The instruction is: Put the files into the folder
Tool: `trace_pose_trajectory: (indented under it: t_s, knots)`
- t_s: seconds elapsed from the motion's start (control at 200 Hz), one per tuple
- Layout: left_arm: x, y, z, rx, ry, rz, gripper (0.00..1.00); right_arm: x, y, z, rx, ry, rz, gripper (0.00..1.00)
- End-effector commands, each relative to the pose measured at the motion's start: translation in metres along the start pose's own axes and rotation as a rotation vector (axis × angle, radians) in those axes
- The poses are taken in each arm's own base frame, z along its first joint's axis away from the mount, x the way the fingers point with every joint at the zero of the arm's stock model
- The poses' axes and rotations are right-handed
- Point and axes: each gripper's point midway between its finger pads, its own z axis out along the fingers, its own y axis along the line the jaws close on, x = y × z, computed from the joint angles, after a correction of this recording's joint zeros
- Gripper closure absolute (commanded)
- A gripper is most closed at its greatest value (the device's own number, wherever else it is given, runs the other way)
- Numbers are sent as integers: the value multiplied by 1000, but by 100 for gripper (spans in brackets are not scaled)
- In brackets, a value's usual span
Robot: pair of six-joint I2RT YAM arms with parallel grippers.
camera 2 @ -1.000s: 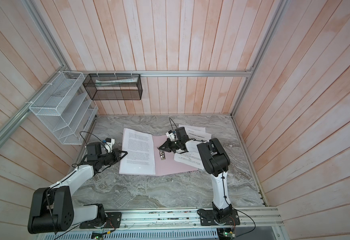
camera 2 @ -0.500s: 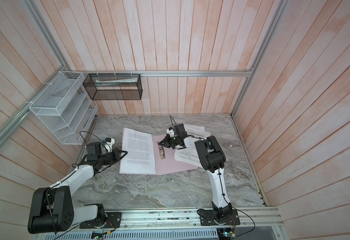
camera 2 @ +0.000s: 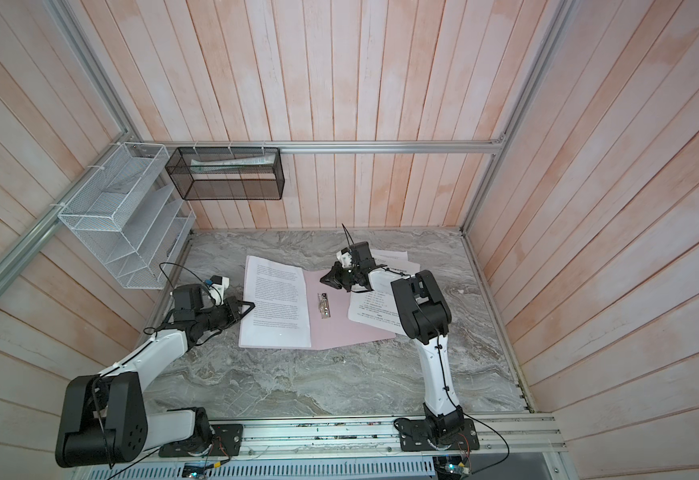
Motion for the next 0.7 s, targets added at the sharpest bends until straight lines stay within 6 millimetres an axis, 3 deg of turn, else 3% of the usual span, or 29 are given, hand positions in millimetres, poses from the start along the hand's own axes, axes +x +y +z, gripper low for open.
trace_pose_trajectory:
  t_s: [0.0,0.12,0.21,0.27,0.47,0.695]
  knots:
    - [-6,-7,-3,4,-10,40,100,4,-6,-20,26,-30,0,100]
    - [-5,-5,-2,3,-8,37,100,31,-18,-29,32,0,8,100]
    - [-5,-5,-2,3,-7,36,100,48,-22,-35,34,19,3,82]
    - [-4,-5,-1,3,-5,36,100,57,-22,-38,34,32,-3,78]
    - [-4,-3,0,1,-1,31,100,80,-20,-35,34,83,-30,93]
    - [-2,-2,1,-1,2,29,100,93,-16,-23,46,134,-61,94]
